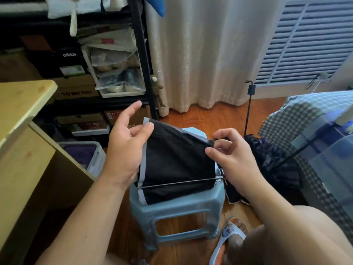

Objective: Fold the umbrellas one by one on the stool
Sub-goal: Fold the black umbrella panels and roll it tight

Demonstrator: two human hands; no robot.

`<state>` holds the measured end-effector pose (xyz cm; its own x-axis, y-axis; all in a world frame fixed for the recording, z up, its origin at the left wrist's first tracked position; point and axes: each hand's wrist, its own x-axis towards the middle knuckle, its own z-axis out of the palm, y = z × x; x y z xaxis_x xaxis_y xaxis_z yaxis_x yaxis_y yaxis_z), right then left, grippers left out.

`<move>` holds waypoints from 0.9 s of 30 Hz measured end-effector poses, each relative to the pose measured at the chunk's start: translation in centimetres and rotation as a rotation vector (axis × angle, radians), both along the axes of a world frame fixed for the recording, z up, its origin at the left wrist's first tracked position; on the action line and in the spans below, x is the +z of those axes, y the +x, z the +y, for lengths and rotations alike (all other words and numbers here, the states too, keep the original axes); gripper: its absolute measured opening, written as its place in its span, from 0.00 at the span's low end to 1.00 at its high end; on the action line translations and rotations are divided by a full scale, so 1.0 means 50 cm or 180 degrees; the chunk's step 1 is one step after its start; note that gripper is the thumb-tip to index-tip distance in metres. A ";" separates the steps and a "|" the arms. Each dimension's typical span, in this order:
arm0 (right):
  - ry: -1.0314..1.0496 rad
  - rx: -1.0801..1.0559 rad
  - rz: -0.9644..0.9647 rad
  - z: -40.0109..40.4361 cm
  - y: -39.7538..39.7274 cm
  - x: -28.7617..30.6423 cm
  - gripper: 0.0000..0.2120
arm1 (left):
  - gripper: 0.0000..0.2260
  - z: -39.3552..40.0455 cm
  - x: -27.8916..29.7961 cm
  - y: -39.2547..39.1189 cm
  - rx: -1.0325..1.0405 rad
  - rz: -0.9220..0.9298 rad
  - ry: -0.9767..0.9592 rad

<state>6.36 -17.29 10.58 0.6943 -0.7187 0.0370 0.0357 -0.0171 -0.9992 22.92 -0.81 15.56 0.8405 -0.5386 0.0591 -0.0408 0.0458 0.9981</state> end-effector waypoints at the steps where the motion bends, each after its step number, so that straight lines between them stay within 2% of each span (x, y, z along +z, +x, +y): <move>1: -0.0040 0.0029 -0.0064 -0.001 -0.001 0.004 0.18 | 0.20 0.000 0.001 0.002 -0.0036 -0.0049 -0.0069; 4: 0.0186 0.0433 -0.0192 -0.005 -0.014 0.012 0.33 | 0.18 -0.002 -0.002 0.007 -0.0064 -0.0167 -0.0064; 6: 0.0214 0.0668 -0.0036 -0.008 -0.022 0.008 0.37 | 0.18 -0.003 -0.003 0.007 -0.0032 -0.0184 -0.0026; 9: -0.0394 0.0134 0.0574 -0.001 -0.021 -0.001 0.33 | 0.17 -0.003 -0.005 0.001 -0.0072 -0.0320 -0.0023; 12: -0.0319 -0.0398 0.0482 0.004 -0.015 -0.001 0.26 | 0.16 0.000 -0.006 -0.010 -0.0094 -0.0415 -0.0094; 15: -0.0227 -0.0202 0.0483 0.008 -0.016 0.008 0.19 | 0.15 0.009 -0.006 -0.020 -0.0096 -0.0449 -0.0143; 19: -0.0021 0.0368 0.0133 0.012 -0.013 0.004 0.22 | 0.14 0.016 -0.006 -0.026 -0.0076 -0.0503 -0.0160; 21: 0.0067 0.0190 -0.0031 0.010 -0.006 0.005 0.19 | 0.14 0.019 -0.005 -0.026 -0.0035 -0.0477 -0.0161; 24: -0.0124 -0.0331 0.0021 0.011 0.001 0.005 0.07 | 0.13 0.024 -0.003 -0.031 -0.0115 -0.0375 -0.0159; 27: -0.0054 -0.0467 0.0055 0.025 0.006 0.007 0.08 | 0.13 0.026 -0.004 -0.034 -0.0122 -0.0367 -0.0097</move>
